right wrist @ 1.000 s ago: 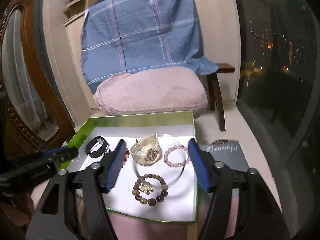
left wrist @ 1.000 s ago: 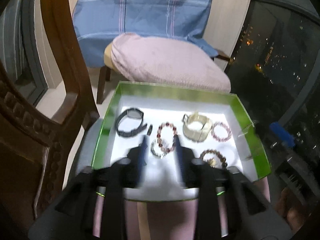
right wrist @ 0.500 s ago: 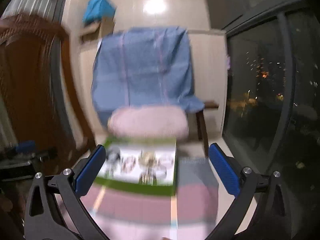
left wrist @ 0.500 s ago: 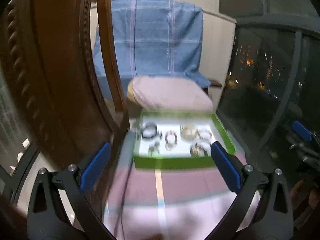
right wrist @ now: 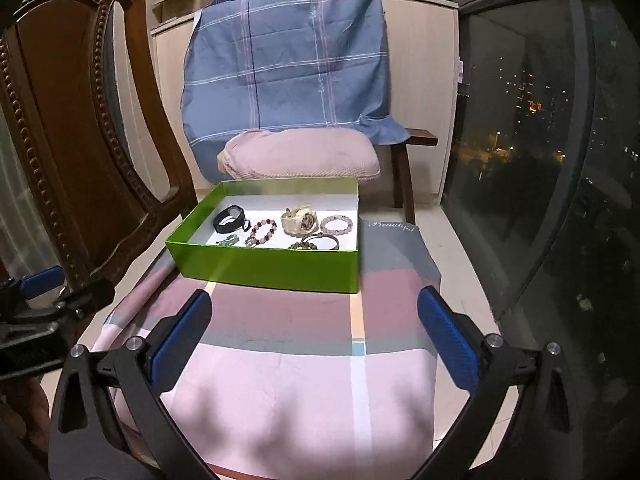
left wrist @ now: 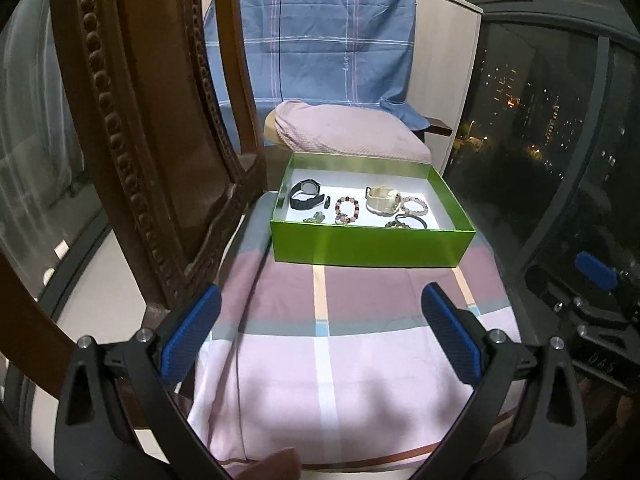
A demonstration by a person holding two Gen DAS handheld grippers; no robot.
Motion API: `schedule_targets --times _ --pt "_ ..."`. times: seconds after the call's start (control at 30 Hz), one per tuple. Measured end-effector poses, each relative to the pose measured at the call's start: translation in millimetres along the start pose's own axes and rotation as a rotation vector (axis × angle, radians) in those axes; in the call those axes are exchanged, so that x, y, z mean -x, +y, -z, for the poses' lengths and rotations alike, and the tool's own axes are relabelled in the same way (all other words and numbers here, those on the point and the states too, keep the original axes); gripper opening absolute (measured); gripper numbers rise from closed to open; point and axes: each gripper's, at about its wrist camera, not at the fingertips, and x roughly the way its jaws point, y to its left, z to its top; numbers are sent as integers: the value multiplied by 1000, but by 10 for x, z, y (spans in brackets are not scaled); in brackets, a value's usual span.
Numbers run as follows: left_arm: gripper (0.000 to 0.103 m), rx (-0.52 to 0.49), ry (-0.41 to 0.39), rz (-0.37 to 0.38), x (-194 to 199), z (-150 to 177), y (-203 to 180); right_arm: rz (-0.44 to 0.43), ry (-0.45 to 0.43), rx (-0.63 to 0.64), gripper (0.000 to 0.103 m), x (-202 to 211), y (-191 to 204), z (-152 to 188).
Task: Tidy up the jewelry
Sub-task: 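Withdraw both tools from the green box back above the bed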
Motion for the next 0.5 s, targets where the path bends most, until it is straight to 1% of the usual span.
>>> schedule_targets --times 0.1,0.33,0.5 --pt "99 -4 1 -12 -30 5 -9 3 -3 -4 100 -22 -25 7" --pt "99 2 13 10 -100 -25 -12 6 5 0 100 -74 -16 -6" --pt "99 -8 6 21 -68 -40 -47 4 7 3 100 -73 -5 3"
